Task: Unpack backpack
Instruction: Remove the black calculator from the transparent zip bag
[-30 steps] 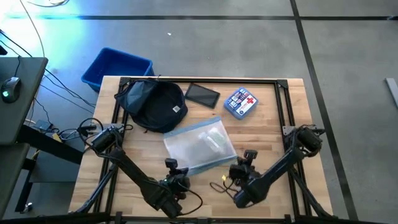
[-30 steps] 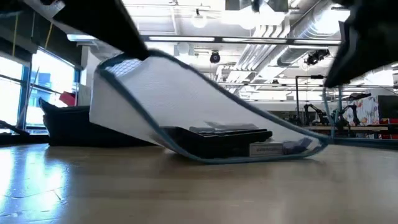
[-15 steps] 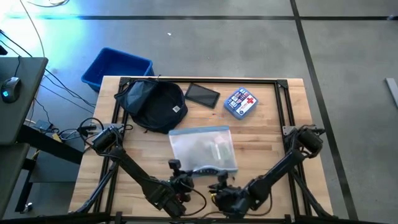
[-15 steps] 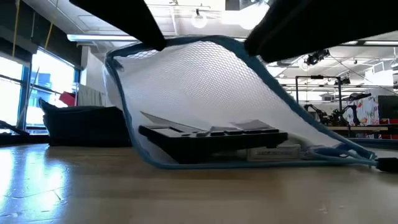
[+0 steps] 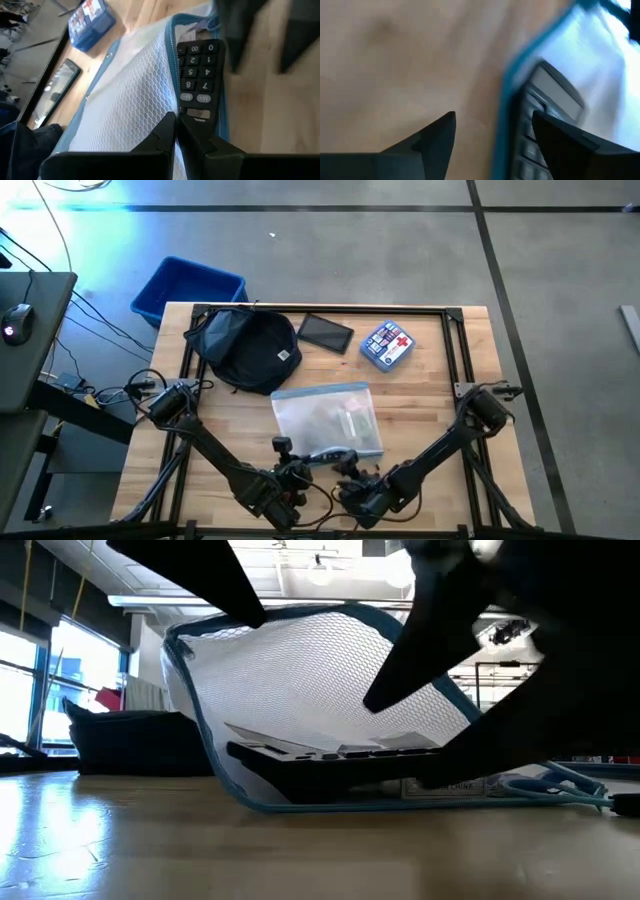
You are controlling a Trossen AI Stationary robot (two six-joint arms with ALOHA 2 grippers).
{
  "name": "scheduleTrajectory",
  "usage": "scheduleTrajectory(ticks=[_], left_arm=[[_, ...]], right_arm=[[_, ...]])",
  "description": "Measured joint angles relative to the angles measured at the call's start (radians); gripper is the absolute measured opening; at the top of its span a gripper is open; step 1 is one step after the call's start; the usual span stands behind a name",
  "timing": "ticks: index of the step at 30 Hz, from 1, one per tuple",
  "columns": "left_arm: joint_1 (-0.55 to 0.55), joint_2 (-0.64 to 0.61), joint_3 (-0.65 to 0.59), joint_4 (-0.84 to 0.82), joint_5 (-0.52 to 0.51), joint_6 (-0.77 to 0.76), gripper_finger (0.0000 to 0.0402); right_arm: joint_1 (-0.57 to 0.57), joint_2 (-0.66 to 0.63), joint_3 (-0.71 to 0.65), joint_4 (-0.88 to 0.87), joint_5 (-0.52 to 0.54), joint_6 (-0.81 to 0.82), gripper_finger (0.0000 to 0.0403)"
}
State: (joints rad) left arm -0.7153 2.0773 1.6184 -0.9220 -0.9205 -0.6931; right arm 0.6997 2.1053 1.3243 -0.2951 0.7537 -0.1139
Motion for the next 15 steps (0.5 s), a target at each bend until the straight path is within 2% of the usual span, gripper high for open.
scheduleTrajectory(ticks=[7, 12, 15], left_arm=[[0.004, 0.0, 0.0, 0.01, 0.046, 0.045, 0.0], [0.003, 0.0, -0.001, 0.058, 0.053, 0.108, 0.0], [0.001, 0.0, -0.001, 0.09, 0.058, 0.152, 0.0]], right_arm=[[-0.04, 0.035, 0.0, -0.122, 0.095, 0.07, 0.0243], [-0.092, 0.035, 0.0, -0.149, 0.095, 0.067, 0.0224], [-0.124, 0.035, 0.0, -0.155, 0.079, 0.11, 0.0195]])
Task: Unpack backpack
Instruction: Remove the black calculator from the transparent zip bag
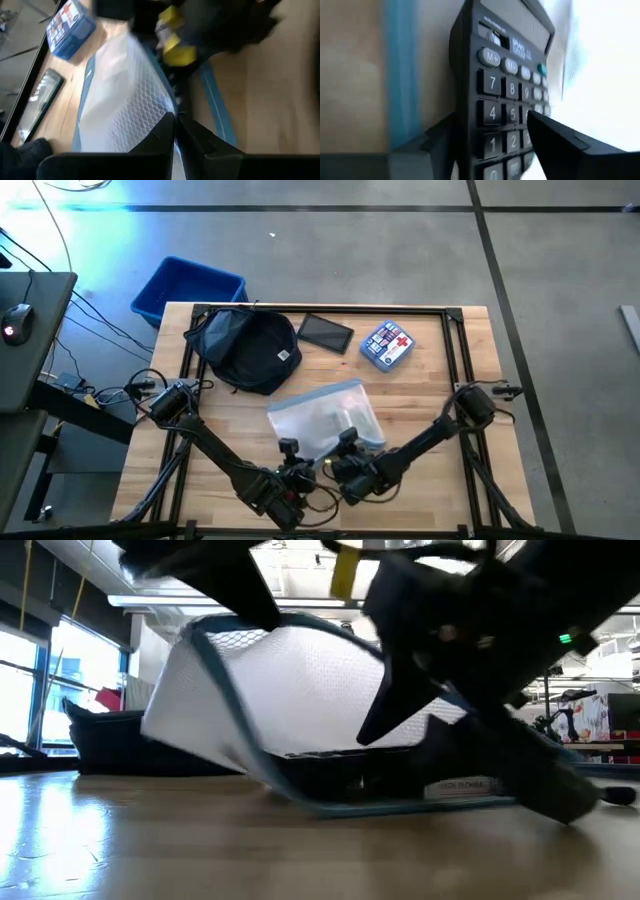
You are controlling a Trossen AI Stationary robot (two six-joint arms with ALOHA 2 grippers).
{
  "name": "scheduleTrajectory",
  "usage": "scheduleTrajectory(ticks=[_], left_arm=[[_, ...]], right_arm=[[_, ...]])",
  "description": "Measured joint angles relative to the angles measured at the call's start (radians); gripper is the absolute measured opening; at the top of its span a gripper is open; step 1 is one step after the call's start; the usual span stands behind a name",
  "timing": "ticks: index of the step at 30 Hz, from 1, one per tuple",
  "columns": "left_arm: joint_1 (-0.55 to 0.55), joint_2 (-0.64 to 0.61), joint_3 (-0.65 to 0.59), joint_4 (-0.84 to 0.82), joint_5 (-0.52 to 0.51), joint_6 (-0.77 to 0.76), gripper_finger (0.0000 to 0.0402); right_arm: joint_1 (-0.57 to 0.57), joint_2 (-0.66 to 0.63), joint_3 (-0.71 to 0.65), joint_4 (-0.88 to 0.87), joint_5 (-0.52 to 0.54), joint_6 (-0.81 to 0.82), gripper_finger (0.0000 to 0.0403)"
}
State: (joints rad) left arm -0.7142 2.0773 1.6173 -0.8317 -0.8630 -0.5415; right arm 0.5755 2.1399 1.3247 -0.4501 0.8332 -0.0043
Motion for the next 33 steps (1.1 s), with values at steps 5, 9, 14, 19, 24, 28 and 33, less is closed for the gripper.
scheduleTrajectory(ticks=[5, 9, 14, 19, 24, 28, 33], left_arm=[[0.0, 0.0, 0.0, -0.005, 0.004, -0.002, 0.0], [-0.001, 0.0, 0.0, -0.011, -0.014, -0.025, 0.0], [-0.001, 0.0, 0.0, -0.05, -0.062, -0.093, 0.0], [-0.001, 0.0, 0.0, -0.153, -0.117, -0.214, 0.0], [0.002, 0.001, -0.015, -0.212, -0.119, -0.294, 0.0], [0.004, 0.004, -0.041, -0.218, -0.11, -0.312, 0.0], [0.005, 0.004, -0.062, -0.219, -0.11, -0.333, 0.0]], right_arm=[[-0.027, 0.0, 0.0, -0.009, 0.031, 0.081, 0.009], [-0.011, -0.004, 0.002, -0.009, 0.095, 0.075, 0.003], [0.031, -0.014, 0.001, -0.019, 0.097, 0.072, 0.003], [0.08, -0.019, 0.064, -0.108, 0.02, 0.063, 0.003], [0.134, -0.019, 0.206, -0.313, -0.069, 0.08, 0.003], [0.172, -0.018, 0.34, -0.537, -0.095, 0.175, 0.003], [0.213, -0.023, 0.42, -0.731, -0.018, 0.311, 0.003]])
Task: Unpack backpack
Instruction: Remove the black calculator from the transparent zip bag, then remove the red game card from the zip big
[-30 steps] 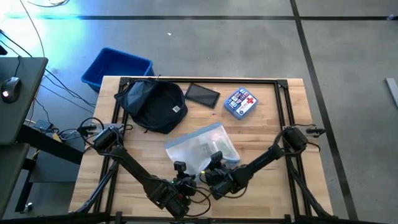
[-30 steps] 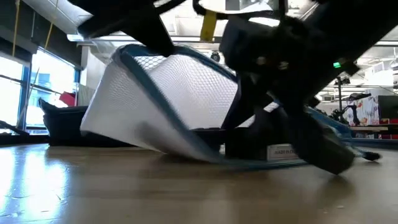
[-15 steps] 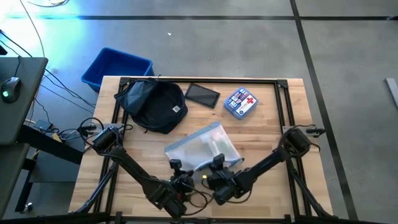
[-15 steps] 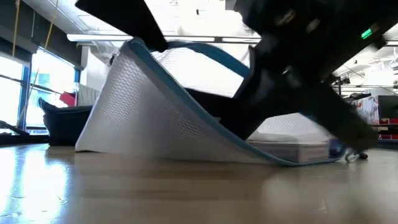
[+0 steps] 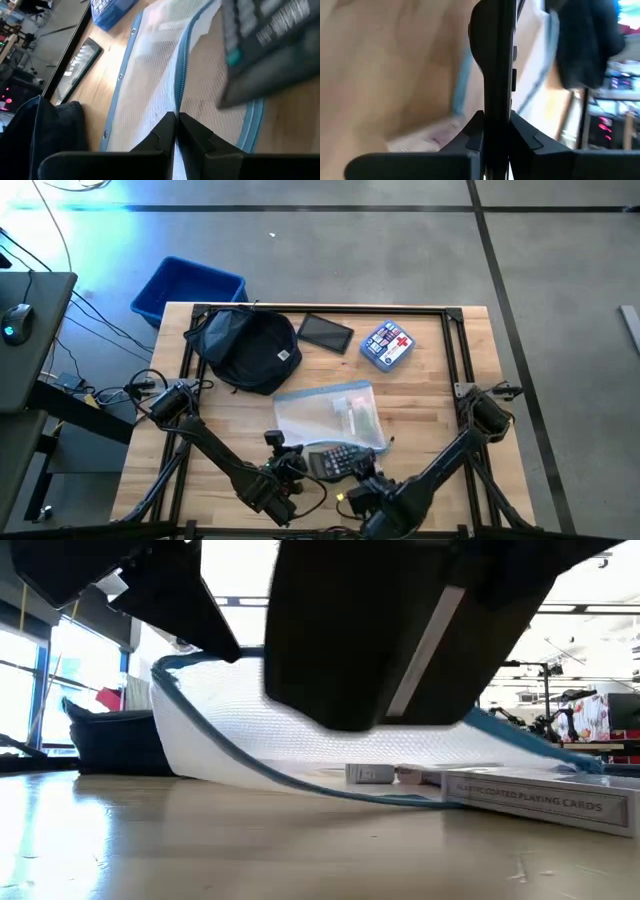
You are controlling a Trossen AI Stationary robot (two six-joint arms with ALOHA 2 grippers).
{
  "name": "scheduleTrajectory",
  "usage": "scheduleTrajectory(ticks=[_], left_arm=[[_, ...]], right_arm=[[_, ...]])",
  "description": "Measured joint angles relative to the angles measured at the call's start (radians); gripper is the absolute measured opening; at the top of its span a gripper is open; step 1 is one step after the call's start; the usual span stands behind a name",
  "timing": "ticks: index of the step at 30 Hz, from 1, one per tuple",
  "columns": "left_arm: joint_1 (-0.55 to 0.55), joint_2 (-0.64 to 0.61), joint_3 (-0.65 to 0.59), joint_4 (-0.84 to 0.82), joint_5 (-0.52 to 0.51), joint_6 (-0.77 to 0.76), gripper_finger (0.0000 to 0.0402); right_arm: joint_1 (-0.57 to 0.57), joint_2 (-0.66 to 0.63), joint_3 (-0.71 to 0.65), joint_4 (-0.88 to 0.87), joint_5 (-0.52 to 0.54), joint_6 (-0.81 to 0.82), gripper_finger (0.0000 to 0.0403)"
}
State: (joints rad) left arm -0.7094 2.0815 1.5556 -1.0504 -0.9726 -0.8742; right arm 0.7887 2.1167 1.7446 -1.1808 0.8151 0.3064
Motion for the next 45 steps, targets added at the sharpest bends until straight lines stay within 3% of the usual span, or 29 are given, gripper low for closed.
scheduleTrajectory(ticks=[6, 9, 12, 15, 22, 26, 30, 38, 45], left_arm=[[0.001, 0.0, -0.007, 0.0, 0.002, -0.01, 0.0], [-0.002, 0.0, -0.007, 0.0, 0.005, -0.01, 0.0], [-0.003, 0.0, -0.007, 0.002, 0.006, -0.006, 0.0], [-0.003, 0.0, -0.007, 0.002, 0.005, -0.006, 0.0], [0.002, 0.0, -0.007, 0.005, 0.002, 0.017, 0.0], [0.002, 0.0, -0.007, 0.005, 0.003, 0.019, 0.0], [0.002, 0.0, -0.007, 0.005, 0.004, 0.02, 0.0], [0.002, 0.0, -0.007, 0.005, 0.004, 0.022, 0.0], [0.002, 0.0, -0.006, 0.006, 0.006, 0.022, 0.0]], right_arm=[[-0.008, -0.094, -0.083, -0.277, 0.18, 0.407, 0.003], [-0.05, -0.173, -0.208, -0.306, 0.222, 0.572, 0.003], [-0.124, -0.266, -0.352, -0.227, 0.224, 0.598, 0.003], [-0.24, -0.329, -0.487, -0.029, 0.22, 0.462, 0.003], [-0.544, -0.332, -0.675, 0.703, 0.103, -0.202, 0.003], [-0.681, -0.298, -0.71, 0.974, 0.117, -0.386, 0.003], [-0.786, -0.283, -0.711, 1.097, 0.126, -0.472, 0.0062], [-0.955, -0.284, -0.711, 1.111, -0.118, -0.393, 0.0114], [-0.905, -0.31, -0.711, 1.074, -0.139, -0.373, 0.0122]])
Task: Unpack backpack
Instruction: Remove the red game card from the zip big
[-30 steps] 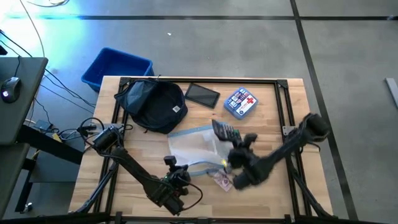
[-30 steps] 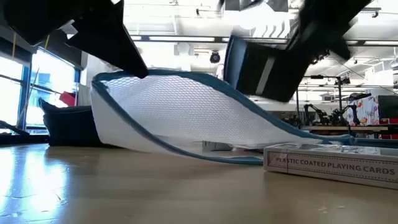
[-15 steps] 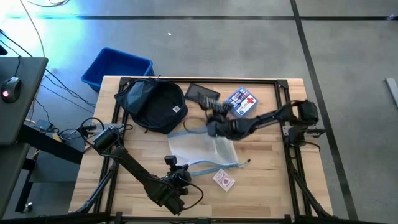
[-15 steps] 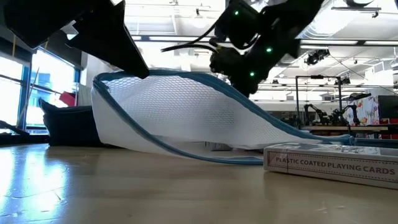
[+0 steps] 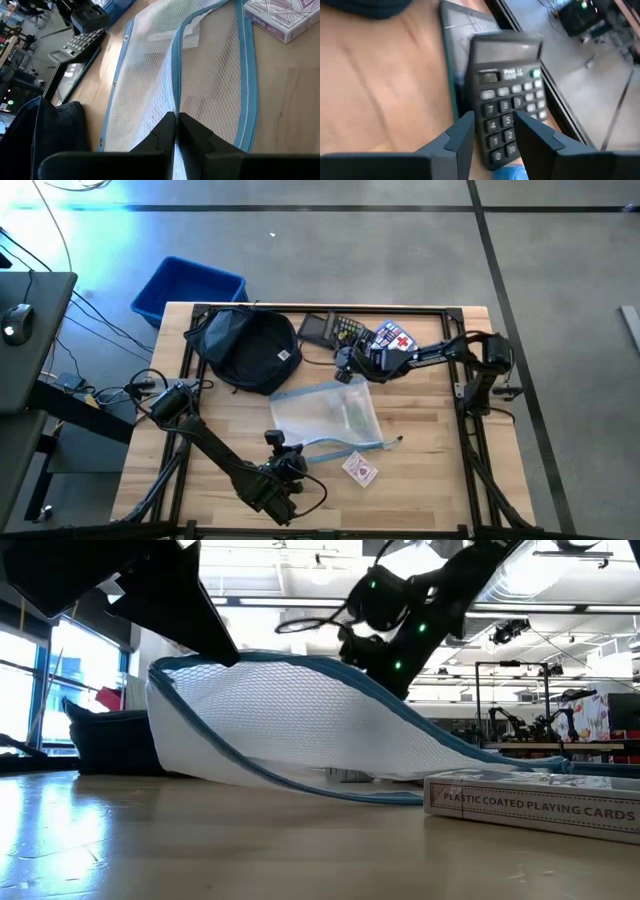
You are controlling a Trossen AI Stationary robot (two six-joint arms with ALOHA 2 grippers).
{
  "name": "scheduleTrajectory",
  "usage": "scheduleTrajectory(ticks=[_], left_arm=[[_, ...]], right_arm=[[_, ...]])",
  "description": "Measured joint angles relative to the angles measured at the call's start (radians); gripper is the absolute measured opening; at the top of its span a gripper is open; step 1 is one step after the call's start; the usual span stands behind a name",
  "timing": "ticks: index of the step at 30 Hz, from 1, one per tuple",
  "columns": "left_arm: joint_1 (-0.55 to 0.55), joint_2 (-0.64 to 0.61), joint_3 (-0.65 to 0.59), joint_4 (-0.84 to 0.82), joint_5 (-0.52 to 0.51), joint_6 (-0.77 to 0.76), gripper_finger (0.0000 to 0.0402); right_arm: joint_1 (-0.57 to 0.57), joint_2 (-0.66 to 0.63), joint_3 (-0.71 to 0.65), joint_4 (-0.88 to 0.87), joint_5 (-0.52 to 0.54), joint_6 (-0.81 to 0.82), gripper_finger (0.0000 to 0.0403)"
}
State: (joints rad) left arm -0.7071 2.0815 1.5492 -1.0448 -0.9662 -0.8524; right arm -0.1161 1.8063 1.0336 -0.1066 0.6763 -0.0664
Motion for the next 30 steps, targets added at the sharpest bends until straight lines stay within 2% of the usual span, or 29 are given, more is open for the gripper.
scheduleTrajectory(ticks=[6, 11, 15, 18, 19, 23, 25, 30], left_arm=[[0.0, 0.0, 0.0, 0.0, 0.017, 0.0, 0.0], [0.0, 0.0, 0.001, 0.0, 0.021, -0.008, 0.0], [0.0, 0.0, 0.001, 0.009, 0.022, -0.009, 0.0], [0.0, 0.0, 0.001, 0.024, 0.022, -0.008, 0.0], [0.0, 0.0, 0.001, 0.025, 0.022, -0.003, 0.0], [0.004, 0.0, 0.001, 0.026, 0.022, 0.008, 0.0], [0.004, 0.0, 0.001, 0.026, 0.022, 0.008, 0.0], [0.004, 0.0, 0.001, 0.026, 0.039, 0.008, 0.0]], right_arm=[[0.195, -0.106, 0.0, -0.123, -0.043, -0.036, 0.0123], [0.453, -0.196, 0.0, -0.194, -0.187, 0.16, 0.0124], [0.621, -0.206, 0.0, -0.125, -0.347, 0.41, 0.0124], [0.701, -0.205, 0.0, -0.038, -0.514, 0.475, 0.0124], [0.723, -0.204, 0.0, -0.007, -0.538, 0.48, 0.0124], [0.779, -0.195, 0.001, 0.055, -0.422, 0.646, 0.0125], [0.781, -0.195, 0.001, 0.028, -0.415, 0.692, 0.0135], [0.793, -0.194, 0.001, -0.082, -0.44, 0.771, 0.0207]])
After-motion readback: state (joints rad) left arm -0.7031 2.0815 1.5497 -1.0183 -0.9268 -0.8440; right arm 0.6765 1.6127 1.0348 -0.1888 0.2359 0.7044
